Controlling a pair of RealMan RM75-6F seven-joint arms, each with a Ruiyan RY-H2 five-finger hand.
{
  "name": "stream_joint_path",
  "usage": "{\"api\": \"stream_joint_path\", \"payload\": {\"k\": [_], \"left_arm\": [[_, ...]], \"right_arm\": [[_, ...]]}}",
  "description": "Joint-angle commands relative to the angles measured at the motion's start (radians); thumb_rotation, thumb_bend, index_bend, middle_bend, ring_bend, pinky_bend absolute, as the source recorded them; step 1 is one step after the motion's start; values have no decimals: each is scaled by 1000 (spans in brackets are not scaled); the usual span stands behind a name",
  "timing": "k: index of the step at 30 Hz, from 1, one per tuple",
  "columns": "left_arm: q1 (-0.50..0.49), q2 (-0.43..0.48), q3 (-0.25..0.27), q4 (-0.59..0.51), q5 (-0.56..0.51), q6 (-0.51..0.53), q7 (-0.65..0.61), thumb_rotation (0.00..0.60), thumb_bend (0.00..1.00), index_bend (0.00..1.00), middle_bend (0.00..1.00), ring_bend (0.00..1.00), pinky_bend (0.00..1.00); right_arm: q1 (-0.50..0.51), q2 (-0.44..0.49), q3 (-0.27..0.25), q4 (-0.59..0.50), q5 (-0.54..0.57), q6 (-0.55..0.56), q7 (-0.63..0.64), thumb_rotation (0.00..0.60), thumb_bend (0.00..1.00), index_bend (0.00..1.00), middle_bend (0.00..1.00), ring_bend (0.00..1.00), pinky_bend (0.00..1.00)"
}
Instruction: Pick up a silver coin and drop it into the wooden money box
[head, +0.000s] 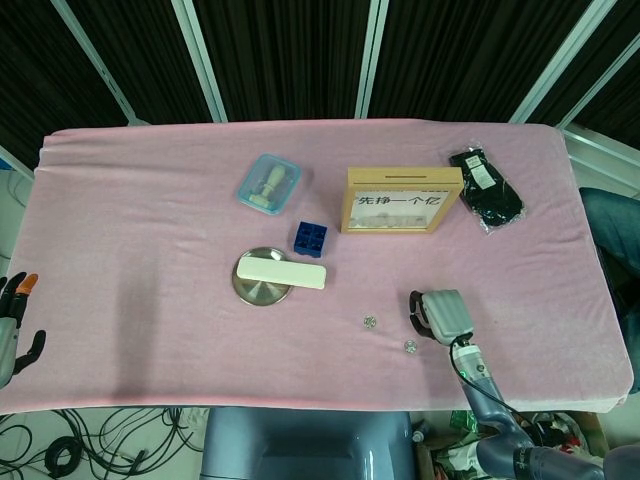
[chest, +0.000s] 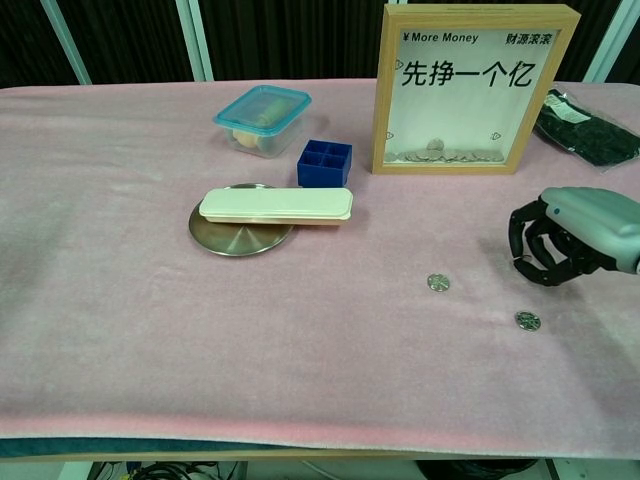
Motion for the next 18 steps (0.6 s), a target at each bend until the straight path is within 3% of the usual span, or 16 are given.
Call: {"api": "stream_joint_path", "payload": {"k": [1,5,11,15,18], "left_arm": [[0,0,0,-1,0,0,-1,600,403,65,43,0,0],[0,2,-1,-3,0,1,-6,600,403,65,43,0,0],[-1,5,-3,-7,-8,-8,-16,600,403,65,43,0,0],[-4,7,-3,-10,-9,-14,-22,600,403,65,43,0,0],[-5,8,-1,-13,-16,-24,-23,600,403,65,43,0,0]], "right_arm": [[6,19,15,-36,2,4,1,600,399,650,745,822,835],[27,74,50,-123,12,-3,-24,600,400,657,745,821,835],[89,200,156,-304,87,-57,-97,600,410,669,745,821,834],[156,292,254,-421,211,-126,-171,600,411,682,745,820,835],[220,338,318,-449,313,-168,-240,600,411,688,745,820,835]]}}
